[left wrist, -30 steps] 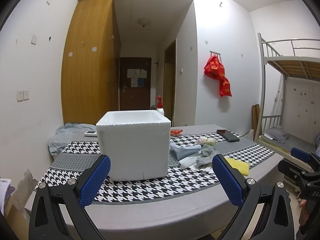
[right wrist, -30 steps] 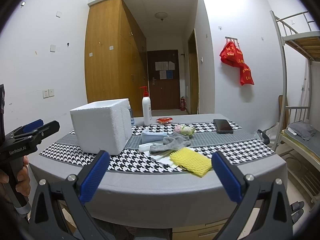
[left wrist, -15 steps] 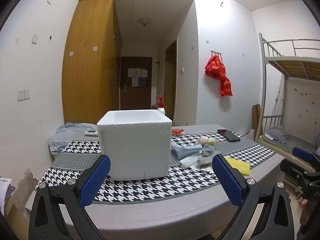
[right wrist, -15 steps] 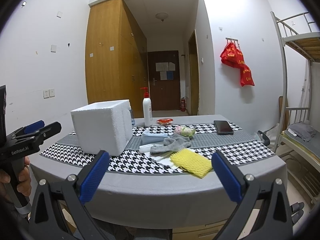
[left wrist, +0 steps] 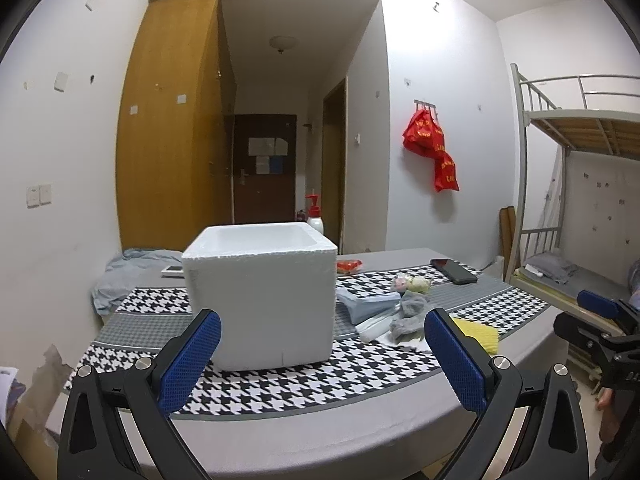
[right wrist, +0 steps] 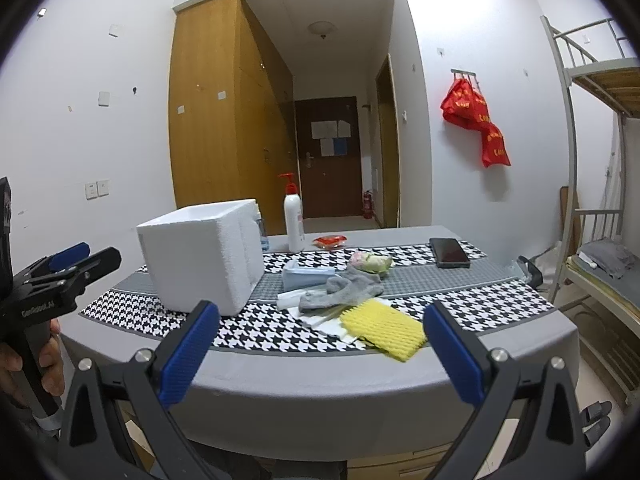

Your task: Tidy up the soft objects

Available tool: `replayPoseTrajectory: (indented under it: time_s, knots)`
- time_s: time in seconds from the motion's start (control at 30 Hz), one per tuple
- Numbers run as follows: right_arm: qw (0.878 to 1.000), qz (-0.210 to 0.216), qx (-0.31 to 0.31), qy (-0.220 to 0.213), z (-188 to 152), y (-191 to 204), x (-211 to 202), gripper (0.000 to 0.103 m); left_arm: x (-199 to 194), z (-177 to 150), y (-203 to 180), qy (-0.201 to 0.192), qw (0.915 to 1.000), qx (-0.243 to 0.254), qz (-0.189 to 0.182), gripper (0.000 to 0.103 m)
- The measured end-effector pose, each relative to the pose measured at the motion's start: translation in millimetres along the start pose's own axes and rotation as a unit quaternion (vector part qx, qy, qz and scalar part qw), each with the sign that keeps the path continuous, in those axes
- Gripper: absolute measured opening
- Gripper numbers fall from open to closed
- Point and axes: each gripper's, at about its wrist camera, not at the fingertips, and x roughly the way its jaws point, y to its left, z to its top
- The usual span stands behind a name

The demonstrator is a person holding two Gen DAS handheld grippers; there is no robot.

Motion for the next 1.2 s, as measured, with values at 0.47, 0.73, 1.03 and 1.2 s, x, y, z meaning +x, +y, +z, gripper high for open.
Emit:
replayPoseTrajectory:
  time_s: [0.47,0.73,1.03,1.2]
  knots:
    - [0.999,-0.019,0.0,0.04,2,-24,42,0.103,50,9,-16,0.039,0.9986,0.011,-0.033,0.102]
    - [0.997,-0.029,-0.005,0.064,-6,-38,67,0.103,84,2,-37,0.069,0.9958,0.033,-0.051,0.102]
    - [0.996,-0.023,0.023,0.083,-12,-64,90,0.103,110,6,-56,0.089,0.9922,0.055,-0.068,0.102]
    - [0.995,-0.02,0.027,0.096,-18,-74,102,0.103,130,7,-72,0.11,0.9881,0.071,-0.08,0.102]
